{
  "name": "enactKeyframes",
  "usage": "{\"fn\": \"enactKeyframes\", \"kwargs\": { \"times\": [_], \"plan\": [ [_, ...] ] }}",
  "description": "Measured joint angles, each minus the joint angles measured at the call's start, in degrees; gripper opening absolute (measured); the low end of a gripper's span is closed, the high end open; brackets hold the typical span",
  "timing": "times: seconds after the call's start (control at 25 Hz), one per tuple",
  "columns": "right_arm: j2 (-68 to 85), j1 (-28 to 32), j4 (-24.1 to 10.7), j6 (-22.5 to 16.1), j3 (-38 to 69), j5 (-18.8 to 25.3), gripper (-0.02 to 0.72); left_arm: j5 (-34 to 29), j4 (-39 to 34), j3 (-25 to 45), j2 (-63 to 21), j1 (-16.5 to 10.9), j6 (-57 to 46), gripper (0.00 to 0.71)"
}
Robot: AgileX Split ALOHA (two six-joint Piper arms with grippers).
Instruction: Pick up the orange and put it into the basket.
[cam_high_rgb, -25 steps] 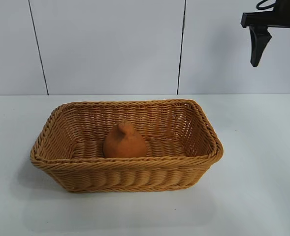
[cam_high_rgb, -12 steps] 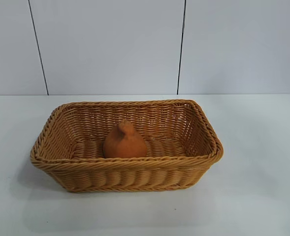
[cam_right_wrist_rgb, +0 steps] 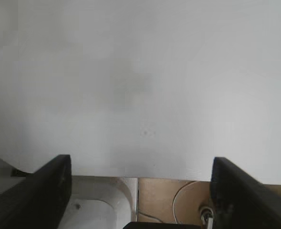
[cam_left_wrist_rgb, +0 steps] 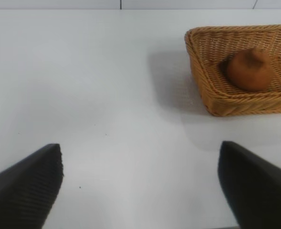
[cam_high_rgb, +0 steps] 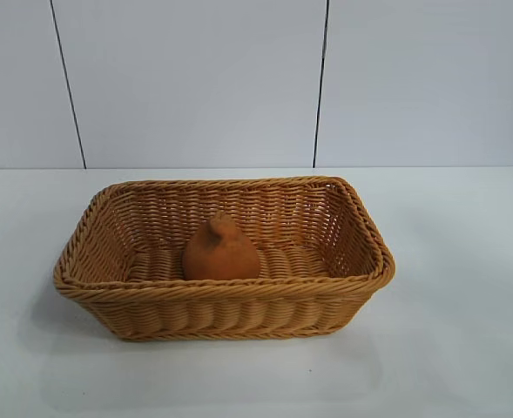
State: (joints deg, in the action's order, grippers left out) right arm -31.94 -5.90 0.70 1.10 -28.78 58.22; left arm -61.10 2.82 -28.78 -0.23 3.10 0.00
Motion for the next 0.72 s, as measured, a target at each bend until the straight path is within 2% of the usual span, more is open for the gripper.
{"fn": "enactKeyframes", "kwargs": {
  "times": [0.32,0.72],
  "plan": [
    [18.49,0.00,0.79,0.04,0.05,-0.11,0.547,0.00,0.00,0.00,0.00,0.00,0.00,0.631],
    [31.41,0.00,0.80,0.04,0.11,0.00,0.547,0.00,0.00,0.00,0.00,0.00,0.00,0.631]
  ]
}}
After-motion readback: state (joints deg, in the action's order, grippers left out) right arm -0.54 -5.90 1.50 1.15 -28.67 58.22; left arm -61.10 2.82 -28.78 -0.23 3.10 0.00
